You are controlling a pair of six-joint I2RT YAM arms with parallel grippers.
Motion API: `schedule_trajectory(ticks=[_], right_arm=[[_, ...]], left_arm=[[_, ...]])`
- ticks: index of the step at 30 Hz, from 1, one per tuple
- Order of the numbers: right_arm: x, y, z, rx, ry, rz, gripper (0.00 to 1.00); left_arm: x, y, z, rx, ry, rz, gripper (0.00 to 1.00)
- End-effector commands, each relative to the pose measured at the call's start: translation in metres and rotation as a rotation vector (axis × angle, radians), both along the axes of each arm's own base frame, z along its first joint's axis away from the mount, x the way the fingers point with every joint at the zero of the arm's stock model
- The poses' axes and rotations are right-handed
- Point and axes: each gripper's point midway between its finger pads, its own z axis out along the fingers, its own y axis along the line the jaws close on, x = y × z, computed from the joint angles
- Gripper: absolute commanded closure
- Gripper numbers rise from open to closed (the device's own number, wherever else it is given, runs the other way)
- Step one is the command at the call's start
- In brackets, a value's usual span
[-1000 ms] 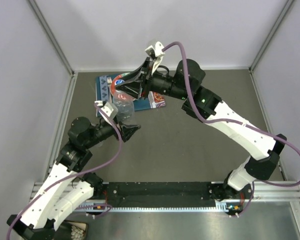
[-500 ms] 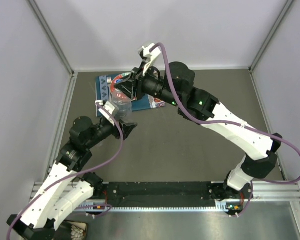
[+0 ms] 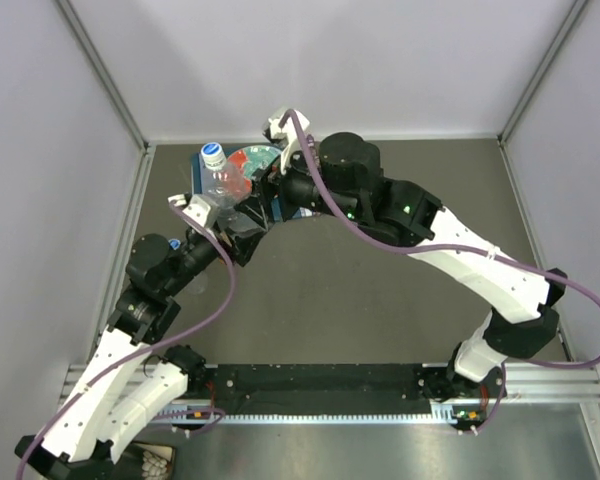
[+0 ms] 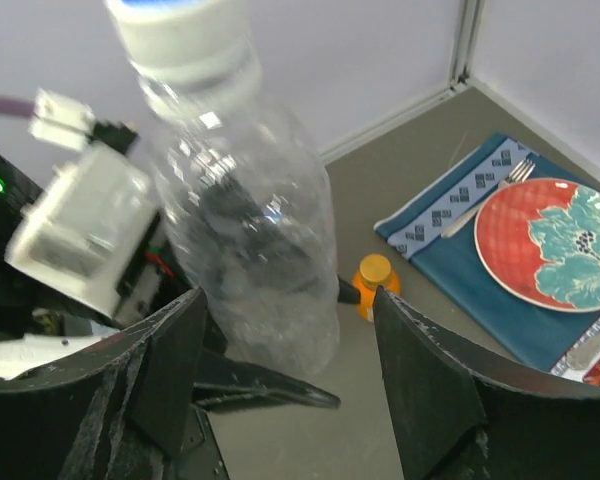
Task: Screw on the bottle caps
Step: Screw the bottle cap onto the plastic bottle.
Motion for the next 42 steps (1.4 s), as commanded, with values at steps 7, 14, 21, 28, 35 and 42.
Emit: schedule_trajectory(ticks=[7, 14, 21, 28, 35, 42], right_arm=[[-0.023, -0.077, 0.075, 0.112, -0.186, 0.233, 0.13], [-0.061, -0.08, 0.103, 0.269, -0.283, 0.602, 0.01], [-0.095, -0.071, 0.108, 0.379, -0.27, 0.986, 0.01], [-0.109, -0.055, 0.096, 0.319, -0.204, 1.136, 0.18], [-0.118, -0.058, 0.089, 0.31, -0.168, 1.203, 0.32], [-0.119, -0.058, 0.087, 0.309, -0.139, 1.229, 0.54]], left_arm=[[-0.094, -0.048, 0.047, -0.059, -0.174, -0.577, 1.0], [-0.134, -0.058, 0.027, -0.039, -0.093, -0.85, 1.0], [-0.154, -0.066, 0.009, -0.033, -0.002, -0.995, 1.0], [-0.15, -0.071, 0.008, -0.021, -0.017, -1.002, 1.0], [-0.148, -0.071, 0.009, -0.021, -0.029, -0.986, 1.0], [-0.143, -0.071, 0.012, -0.017, -0.049, -0.951, 1.0]])
